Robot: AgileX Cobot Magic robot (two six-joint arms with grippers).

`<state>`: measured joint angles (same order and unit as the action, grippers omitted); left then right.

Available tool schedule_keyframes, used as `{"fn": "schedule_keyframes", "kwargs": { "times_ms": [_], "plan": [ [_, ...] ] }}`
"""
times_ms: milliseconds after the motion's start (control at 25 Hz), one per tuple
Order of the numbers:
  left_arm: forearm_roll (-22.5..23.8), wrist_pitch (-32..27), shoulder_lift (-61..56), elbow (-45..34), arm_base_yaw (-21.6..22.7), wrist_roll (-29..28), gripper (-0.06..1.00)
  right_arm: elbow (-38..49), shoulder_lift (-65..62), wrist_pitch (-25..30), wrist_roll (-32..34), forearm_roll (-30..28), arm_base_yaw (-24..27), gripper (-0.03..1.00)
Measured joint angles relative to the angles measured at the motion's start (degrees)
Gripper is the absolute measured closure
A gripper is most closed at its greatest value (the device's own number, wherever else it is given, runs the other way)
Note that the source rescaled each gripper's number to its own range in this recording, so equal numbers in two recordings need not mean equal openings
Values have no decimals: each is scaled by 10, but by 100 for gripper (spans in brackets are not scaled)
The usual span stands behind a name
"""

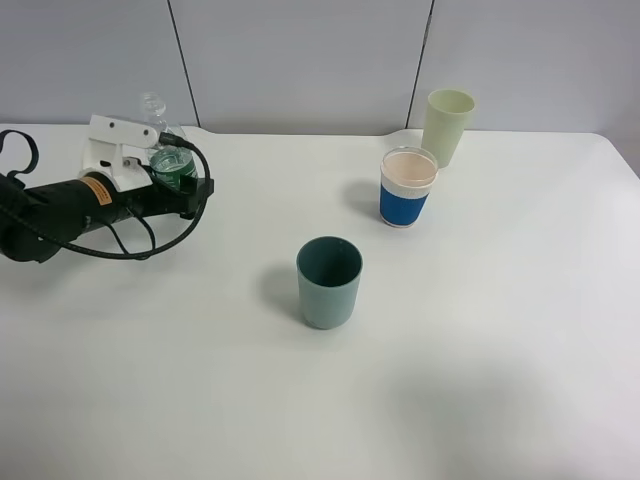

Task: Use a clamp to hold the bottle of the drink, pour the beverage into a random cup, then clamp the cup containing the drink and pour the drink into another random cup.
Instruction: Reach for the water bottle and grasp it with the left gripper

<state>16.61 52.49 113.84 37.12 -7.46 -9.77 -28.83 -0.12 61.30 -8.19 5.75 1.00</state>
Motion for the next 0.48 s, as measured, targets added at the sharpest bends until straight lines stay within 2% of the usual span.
{"fn": "schedule_keyframes", "kwargs": {
  "times_ms": [360,400,480],
  "plan": [
    [7,6,39,69,0,-55,-4,0,0,0,0,0,0,-3],
    [7,6,41,70,0,-56,0,0,0,0,0,0,0,-3],
    [7,5,44,71,0,-57,20,0,0,0,0,0,0,-3]
  ]
}}
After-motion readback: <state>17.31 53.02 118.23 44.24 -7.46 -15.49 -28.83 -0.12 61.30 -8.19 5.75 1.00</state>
